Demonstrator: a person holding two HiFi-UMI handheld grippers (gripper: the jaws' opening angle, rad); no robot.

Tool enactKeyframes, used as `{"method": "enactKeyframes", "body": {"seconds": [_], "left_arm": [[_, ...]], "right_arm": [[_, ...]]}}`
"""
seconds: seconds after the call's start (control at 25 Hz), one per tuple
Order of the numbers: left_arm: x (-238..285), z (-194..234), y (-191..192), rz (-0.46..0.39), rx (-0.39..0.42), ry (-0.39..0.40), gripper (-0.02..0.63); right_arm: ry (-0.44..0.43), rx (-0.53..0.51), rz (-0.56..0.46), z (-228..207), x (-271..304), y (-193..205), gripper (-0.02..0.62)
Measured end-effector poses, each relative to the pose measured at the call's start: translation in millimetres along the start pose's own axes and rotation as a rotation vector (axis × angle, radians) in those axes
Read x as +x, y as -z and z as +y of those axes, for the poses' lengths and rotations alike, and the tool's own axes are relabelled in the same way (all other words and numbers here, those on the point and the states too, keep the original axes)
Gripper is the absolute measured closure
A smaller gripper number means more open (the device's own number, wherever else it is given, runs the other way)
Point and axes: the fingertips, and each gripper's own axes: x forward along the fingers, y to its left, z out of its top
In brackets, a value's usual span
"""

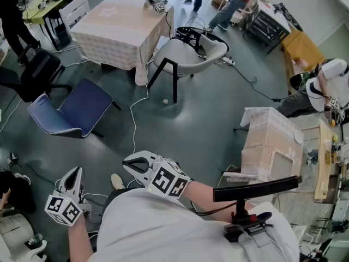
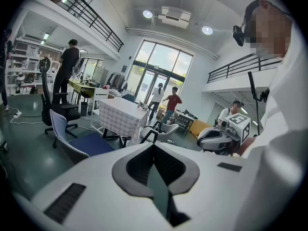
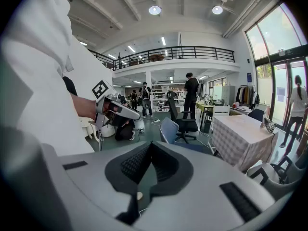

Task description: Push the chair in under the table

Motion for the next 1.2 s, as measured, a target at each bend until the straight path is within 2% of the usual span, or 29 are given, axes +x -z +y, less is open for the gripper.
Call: {"method": "enactKeyframes", "body": {"seconds": [0.2, 0.44, 0.52, 0.6, 0.76, 0.92, 1.2], "left_arm": [[7.3, 0.0, 5.4, 0.016, 0.002, 0.014, 0.594], [16.3, 54.5, -13.7, -0.006, -0.027, -0.047, 0.591], [24.8, 80.2, -23.2, -0.017, -0.033, -0.065, 0.591], [35.1, 106.4, -31.2, -0.023, -0.046, -0.076, 0.585], [56.9, 162.3, -56.6, -0.018, -0.065, -0.091, 0.517], [73.3, 224.4, -77.2, 0.001, -0.075, -0.128, 0.487], [74.6, 363.1, -77.5, 0.048, -0.133, -0.327, 0.409]], "right_arm": [[0.01, 0.046, 0.006, -0.3, -5.4, 14.7, 0.58], [0.033, 0.071, 0.001, -25.8, 19.9, 3.6, 0.576], [0.051, 0.074, 0.012, -39.9, 32.1, 0.2, 0.54], [0.079, 0.079, 0.027, -54.3, 43.8, -2.1, 0.469], [0.131, 0.087, 0.042, -84.9, 73.2, -22.9, 0.465], [0.164, 0.092, 0.054, -112.5, 112.1, -43.4, 0.465], [0.184, 0.121, 0.078, -138.7, 182.9, -68.1, 0.465]]}}
